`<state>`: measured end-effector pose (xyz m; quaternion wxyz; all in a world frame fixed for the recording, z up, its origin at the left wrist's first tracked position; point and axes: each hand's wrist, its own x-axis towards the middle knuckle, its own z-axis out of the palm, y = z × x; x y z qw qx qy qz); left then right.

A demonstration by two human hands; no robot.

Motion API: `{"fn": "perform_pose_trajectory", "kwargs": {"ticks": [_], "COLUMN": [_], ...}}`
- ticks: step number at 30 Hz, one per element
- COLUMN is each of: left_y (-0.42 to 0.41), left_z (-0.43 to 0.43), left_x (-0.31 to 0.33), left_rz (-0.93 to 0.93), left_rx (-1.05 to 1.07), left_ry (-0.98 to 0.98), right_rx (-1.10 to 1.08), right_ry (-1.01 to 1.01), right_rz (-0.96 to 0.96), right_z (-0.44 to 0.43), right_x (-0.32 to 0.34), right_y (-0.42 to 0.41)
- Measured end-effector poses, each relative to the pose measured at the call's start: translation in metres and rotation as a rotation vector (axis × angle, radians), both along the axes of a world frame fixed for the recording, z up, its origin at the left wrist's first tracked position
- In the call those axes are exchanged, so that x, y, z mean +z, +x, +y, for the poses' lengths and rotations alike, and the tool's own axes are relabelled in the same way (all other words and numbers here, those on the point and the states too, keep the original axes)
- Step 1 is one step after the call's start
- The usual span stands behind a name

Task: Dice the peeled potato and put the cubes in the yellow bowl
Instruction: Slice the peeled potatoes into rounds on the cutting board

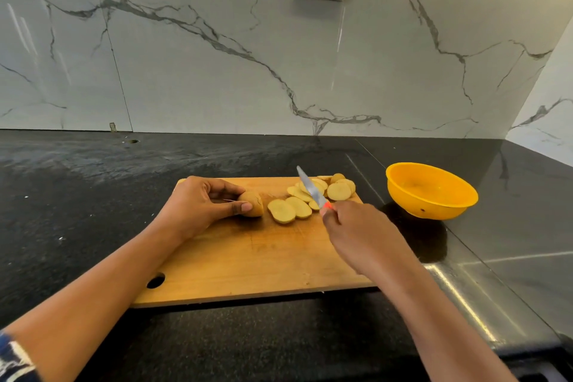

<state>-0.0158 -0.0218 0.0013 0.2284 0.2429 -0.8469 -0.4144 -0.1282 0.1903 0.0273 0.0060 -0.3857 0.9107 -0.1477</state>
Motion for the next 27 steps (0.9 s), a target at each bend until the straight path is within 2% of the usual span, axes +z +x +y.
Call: {"fn": "perform_pose_trajectory", "kwargs": {"ticks": [4,8,14,22,27], "left_y": [0.0,0.0,0.0,-0.001,-0.001], "left_z": [-0.001,-0.001,0.003,0.01,0.011], "left_x": [0.0,0.0,0.0,0.001,0.001], "left_rz": [-0.002,-0.009,-0.004,-0.001,-0.004], "left_rx": [0.001,-0.005,0.021,0.066,0.067], "left_ry": [0.002,0.006,-0.037,-0.078,-0.124], "right_rx": [0.169,0.184,0.039,0.132,0.169], "right_ry": [0.142,0.21,0.175,0.027,0.052], "right_rz": [-0.01,0.067,0.029,0.0,0.058], "right_z": [0.009,0.006,-0.01,-0.009,-0.018], "right_x": [0.001,-0.007,-0.009,0.0,0.002], "right_y": [0.026,0.035,0.008,0.029,0.037]}}
